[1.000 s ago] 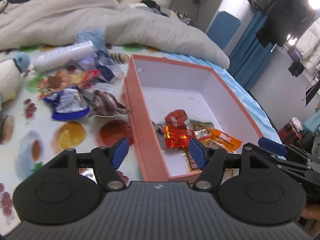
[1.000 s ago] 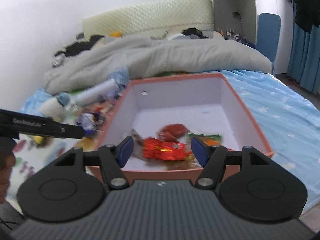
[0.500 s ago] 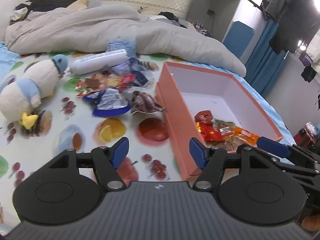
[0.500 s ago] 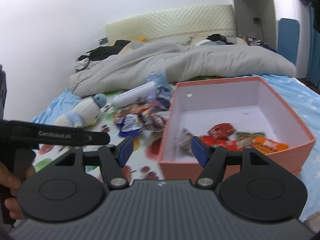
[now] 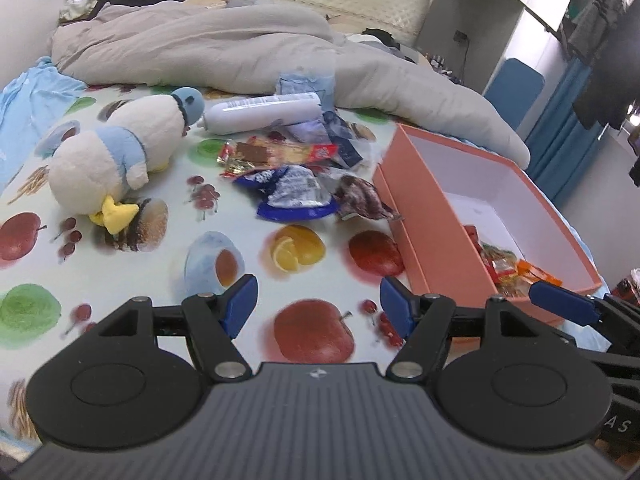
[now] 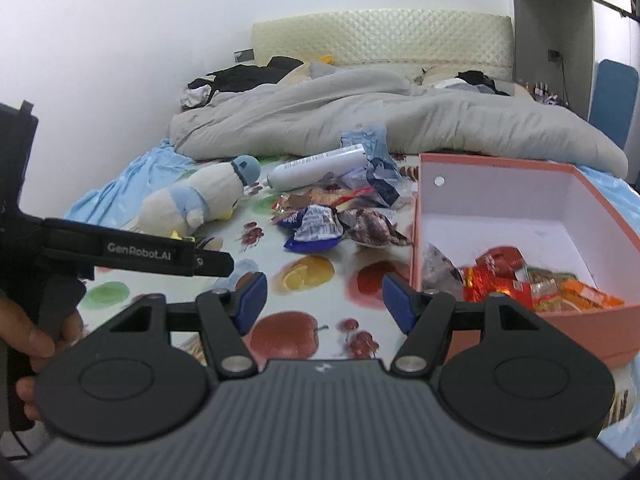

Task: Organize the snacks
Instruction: 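Move the left tool to the blue spicy bag while the right tool approaches the white-labeled snack bag, then grasp the blue spicy bag with the left tool while the right tool grasps the white-labeled bag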

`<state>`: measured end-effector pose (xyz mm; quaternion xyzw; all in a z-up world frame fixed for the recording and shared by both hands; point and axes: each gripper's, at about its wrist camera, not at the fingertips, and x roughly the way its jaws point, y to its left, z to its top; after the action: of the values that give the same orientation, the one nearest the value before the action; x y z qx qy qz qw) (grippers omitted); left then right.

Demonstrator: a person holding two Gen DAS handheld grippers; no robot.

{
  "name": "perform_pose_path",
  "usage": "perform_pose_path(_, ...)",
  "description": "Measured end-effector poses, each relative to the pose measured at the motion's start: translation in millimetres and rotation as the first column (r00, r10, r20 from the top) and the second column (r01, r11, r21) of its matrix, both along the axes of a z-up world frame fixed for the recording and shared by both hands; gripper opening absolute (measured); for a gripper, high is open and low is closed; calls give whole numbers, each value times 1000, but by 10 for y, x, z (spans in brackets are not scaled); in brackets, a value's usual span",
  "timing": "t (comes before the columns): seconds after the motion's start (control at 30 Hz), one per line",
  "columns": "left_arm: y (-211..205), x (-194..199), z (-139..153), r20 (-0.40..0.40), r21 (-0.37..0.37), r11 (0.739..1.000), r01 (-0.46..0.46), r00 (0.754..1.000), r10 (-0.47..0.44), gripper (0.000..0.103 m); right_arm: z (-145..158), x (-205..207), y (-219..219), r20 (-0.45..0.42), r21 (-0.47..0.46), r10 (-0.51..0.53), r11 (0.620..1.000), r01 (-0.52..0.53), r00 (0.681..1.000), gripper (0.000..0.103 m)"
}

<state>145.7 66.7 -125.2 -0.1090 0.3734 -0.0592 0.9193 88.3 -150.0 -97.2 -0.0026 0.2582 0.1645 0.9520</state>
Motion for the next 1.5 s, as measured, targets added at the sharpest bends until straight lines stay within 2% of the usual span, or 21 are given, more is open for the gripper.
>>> perform_pose_path(0.13,188,205,-50,12,-12,1000,-25,1000,26,74,-22,140,177,22,-22,-8,1000,8,1000,66)
perform_pose_path(0.2,310,341,-109,3,-46,998,-36,999,36,79,-44,223,273,22,-21,-12,1000,13,1000,66)
perform_pose_path(0.27,427,515,-202,-34,-82,996,-43,999,40,80,-64,298,342,11,0,0,1000,0,1000,66)
perform_pose_path(0.43,604,868,-412,-70,-149,988,-49,997,39,84,-163,539,558,11,-37,-10,999,10,1000,65)
perform_pose_path(0.5,668,1029,-521,-89,-206,977,-44,996,26,84,-215,655,606,15,-50,-25,998,26,1000,65)
perform_pose_path(0.6,730,1240,-660,-99,-276,960,-38,995,11,84,-324,843,686,28,-95,-50,994,53,998,65)
perform_pose_path(0.77,701,1631,-847,-113,-291,956,-31,994,-2,85,-517,1172,775,49,-182,-83,979,90,995,63)
perform_pose_path(0.87,676,1855,-969,-136,-290,956,-41,991,1,87,-649,1352,858,70,-285,-79,954,96,994,63)
perform_pose_path(1.07,599,2240,-1131,-164,-311,947,-79,986,28,94,-974,1563,981,87,-515,-10,856,53,996,63)
perform_pose_path(1.13,551,2327,-1149,-146,-305,949,-80,989,36,94,-1048,1579,1001,105,-540,11,841,48,994,63)
perform_pose_path(1.27,451,2508,-1192,-176,-310,947,-87,984,33,94,-1183,1577,1068,131,-612,50,790,41,990,62)
perform_pose_path(1.3,418,2543,-1192,-170,-304,949,-79,985,27,94,-1215,1577,1087,141,-631,61,775,42,988,60)
perform_pose_path(1.4,326,2625,-1225,-175,-260,962,-82,984,37,94,-1341,1612,1120,153,-683,80,729,46,985,44)
perform_pose_path(1.47,273,2672,-1264,-189,-233,968,-95,981,51,94,-1399,1597,1143,164,-706,97,707,48,982,27)
perform_pose_path(1.5,249,2686,-1274,-188,-217,971,-97,981,56,94,-1427,1586,1168,167,-718,105,694,48,980,26)
